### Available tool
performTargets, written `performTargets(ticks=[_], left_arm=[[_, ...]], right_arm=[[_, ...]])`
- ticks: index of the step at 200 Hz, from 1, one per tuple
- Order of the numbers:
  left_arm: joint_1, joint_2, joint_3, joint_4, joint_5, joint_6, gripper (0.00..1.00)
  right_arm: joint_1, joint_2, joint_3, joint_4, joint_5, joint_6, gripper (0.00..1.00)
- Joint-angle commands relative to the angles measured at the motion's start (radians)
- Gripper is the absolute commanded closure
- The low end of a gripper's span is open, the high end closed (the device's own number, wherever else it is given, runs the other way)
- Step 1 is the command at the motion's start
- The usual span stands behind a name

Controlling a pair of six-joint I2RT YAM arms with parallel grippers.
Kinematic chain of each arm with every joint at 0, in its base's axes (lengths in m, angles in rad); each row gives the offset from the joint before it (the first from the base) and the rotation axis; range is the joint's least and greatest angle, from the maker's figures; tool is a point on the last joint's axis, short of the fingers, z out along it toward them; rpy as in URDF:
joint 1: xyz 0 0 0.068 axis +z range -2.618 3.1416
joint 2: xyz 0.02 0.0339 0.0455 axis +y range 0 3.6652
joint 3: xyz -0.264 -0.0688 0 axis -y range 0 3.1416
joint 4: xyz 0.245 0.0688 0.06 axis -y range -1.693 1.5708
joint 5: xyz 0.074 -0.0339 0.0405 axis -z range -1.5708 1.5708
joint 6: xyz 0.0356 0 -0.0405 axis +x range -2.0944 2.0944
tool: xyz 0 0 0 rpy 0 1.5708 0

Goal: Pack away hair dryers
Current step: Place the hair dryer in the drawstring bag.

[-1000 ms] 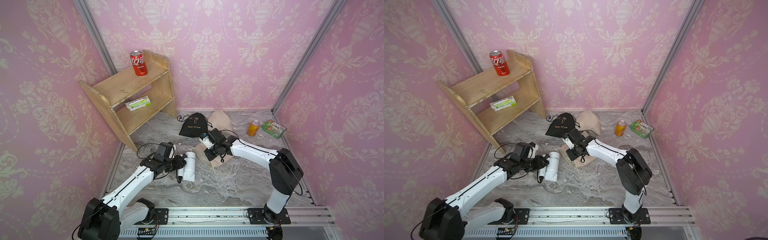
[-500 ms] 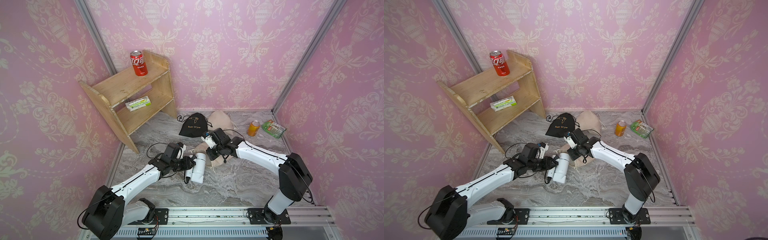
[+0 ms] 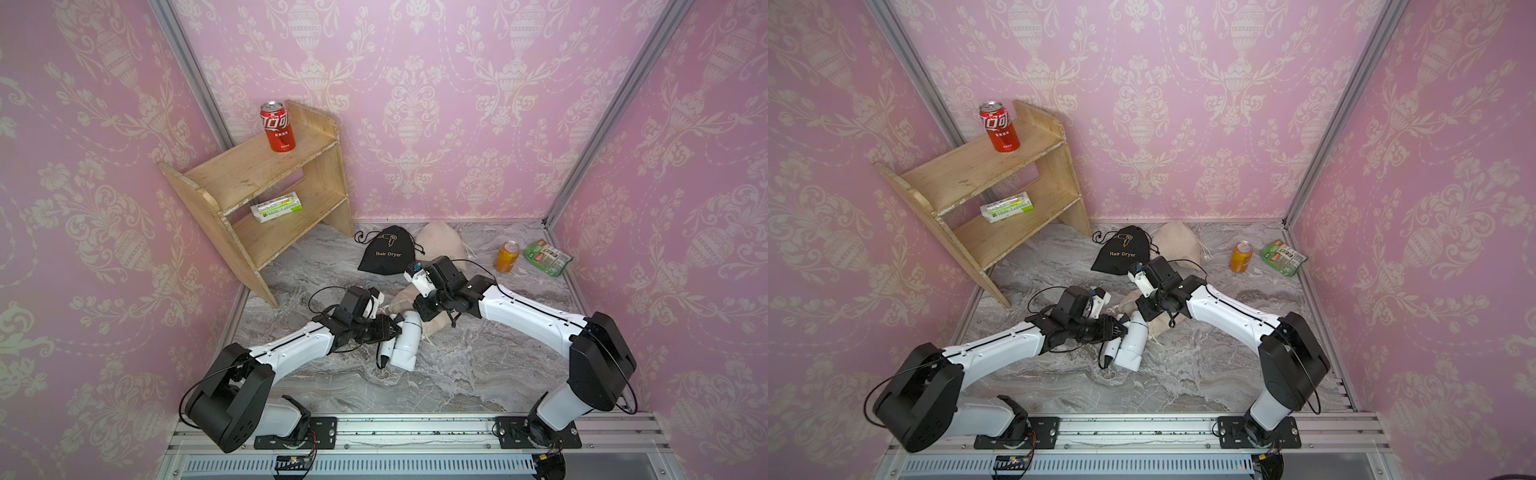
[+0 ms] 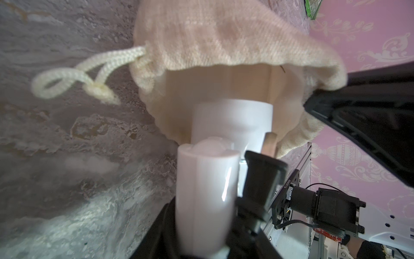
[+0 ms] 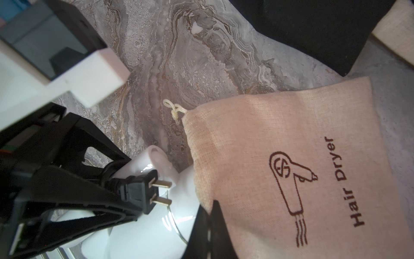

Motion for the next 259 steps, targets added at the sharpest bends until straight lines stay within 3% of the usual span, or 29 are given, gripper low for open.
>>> performTargets(ticks=[1,68,259], left_arm=[[-0.004,0.023,0.053,0.068,0.06,0.017,0.88],[-0.001,0.082,0.141,0.033,0.098,0.062,0.88],[0.031,0.148,0.208,-0.04,0.116,0.108,0.88]], right_arm=[[0.0,-0.043,-0.048,0.022,-0.042,0.023,0.97],[0.012,-0.116,-0.102,0.043,-0.079,0.0,0.97],[0.024,-0.189,-0.073,0.054,-0.003,0.001,0.96]])
